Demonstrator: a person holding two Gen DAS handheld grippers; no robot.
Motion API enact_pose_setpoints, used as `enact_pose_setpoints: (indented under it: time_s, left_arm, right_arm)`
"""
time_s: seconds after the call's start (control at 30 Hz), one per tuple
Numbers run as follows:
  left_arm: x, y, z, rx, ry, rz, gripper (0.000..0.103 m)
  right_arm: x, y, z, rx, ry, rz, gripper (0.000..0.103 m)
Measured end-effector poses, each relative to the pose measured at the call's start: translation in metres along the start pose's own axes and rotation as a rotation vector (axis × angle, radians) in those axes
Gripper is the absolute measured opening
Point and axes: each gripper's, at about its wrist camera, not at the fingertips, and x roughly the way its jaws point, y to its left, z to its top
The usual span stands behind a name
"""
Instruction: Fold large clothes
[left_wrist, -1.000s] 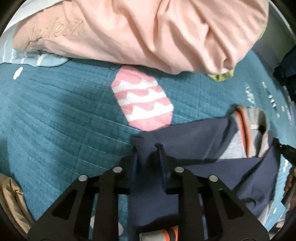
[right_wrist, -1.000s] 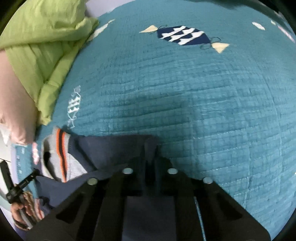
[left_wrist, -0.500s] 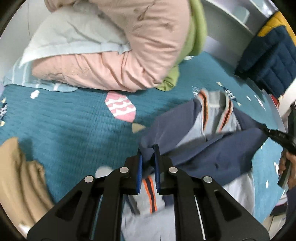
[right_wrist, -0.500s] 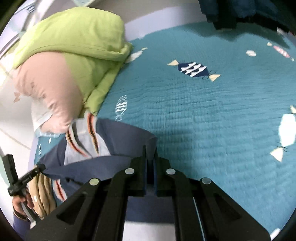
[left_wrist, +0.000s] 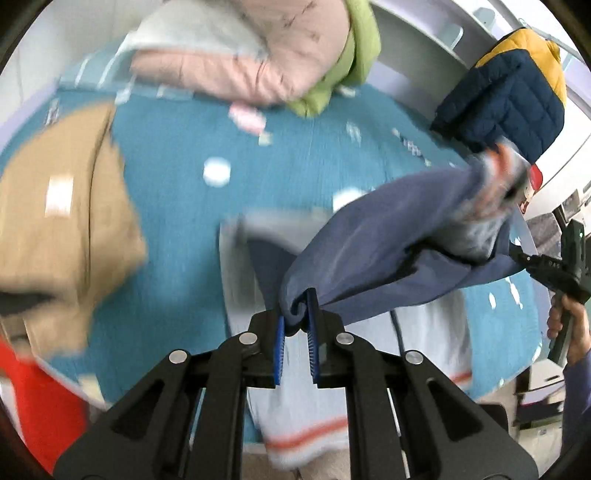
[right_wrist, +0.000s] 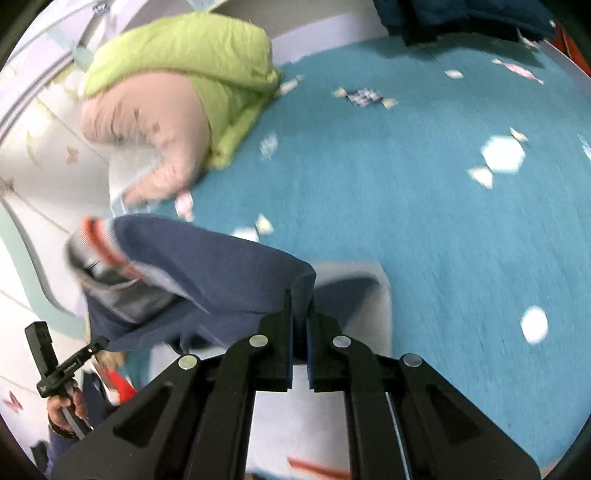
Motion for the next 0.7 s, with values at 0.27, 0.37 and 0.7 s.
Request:
enact_pose_setpoints:
  time_s: [0.27, 0.37, 0.7]
  left_arm:
    - [0.035, 0.014, -0.089, -0.024, 0.162, 0.031, 0.011]
    - [0.034, 0.009, -0.096, 0.006, 0.158, 0.048, 0.012]
    - [-0.032, -0.008, -0.090, 0.086, 0.062, 0.242, 0.072]
  right_arm:
    - [0.023, -0.049, -0.113, 0.050, 0.159, -0.100, 0.006]
    - [0.024, -0.059, -0.129, 0.093, 0.150, -0.085, 0.007]
    - [-0.041, -0.034, -0.134, 0.001, 0.055, -0.166, 0.038]
